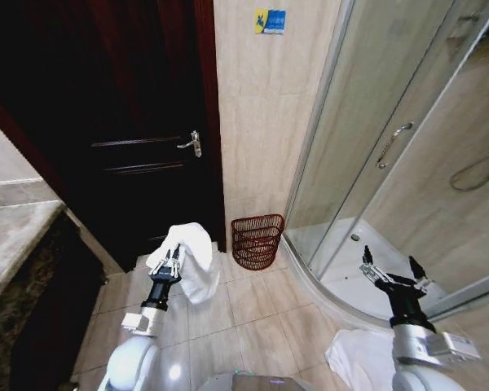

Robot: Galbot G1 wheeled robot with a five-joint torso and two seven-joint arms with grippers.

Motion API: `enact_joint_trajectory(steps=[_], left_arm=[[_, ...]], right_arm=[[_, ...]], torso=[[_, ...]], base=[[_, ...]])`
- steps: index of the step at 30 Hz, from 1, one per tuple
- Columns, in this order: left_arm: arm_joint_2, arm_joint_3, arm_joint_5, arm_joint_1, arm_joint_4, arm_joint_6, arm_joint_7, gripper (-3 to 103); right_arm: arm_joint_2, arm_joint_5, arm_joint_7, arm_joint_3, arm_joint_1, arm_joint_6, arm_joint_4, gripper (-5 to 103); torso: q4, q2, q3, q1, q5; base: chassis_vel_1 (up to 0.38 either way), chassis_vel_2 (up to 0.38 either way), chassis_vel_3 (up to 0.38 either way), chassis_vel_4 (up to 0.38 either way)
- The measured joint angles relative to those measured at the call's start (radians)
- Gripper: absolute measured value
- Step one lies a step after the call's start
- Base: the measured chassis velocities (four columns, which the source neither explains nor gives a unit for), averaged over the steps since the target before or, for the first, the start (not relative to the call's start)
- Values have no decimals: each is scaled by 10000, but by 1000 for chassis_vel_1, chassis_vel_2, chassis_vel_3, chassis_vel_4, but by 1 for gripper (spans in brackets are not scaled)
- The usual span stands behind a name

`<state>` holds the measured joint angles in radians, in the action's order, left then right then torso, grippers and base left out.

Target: Discard the used towel into the hamper.

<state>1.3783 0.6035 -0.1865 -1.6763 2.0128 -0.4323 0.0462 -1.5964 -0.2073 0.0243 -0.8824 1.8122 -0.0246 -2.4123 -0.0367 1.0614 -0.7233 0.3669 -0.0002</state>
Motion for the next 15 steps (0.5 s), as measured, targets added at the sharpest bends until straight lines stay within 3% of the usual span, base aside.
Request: enact_joint_trajectory(steps=[3, 11, 15], left_arm=[[28, 85, 20, 27, -106, -219, 42, 6], [-172, 159, -226, 244, -138, -150, 52, 6], [-302, 99, -216, 520, -164, -126, 76, 6]], right_arm=[[-98, 112, -24, 21, 62, -19, -95, 100], [-117, 287, -25, 12, 50, 139, -280, 100], [-134, 289, -124, 20, 109, -293, -16, 100]], torso=[[0, -142, 78, -62, 2], [0, -498, 280, -219, 0], [0, -713, 402, -313, 1]], base=[[0, 0, 0, 0], [0, 0, 0, 0], [0, 0, 0, 0]])
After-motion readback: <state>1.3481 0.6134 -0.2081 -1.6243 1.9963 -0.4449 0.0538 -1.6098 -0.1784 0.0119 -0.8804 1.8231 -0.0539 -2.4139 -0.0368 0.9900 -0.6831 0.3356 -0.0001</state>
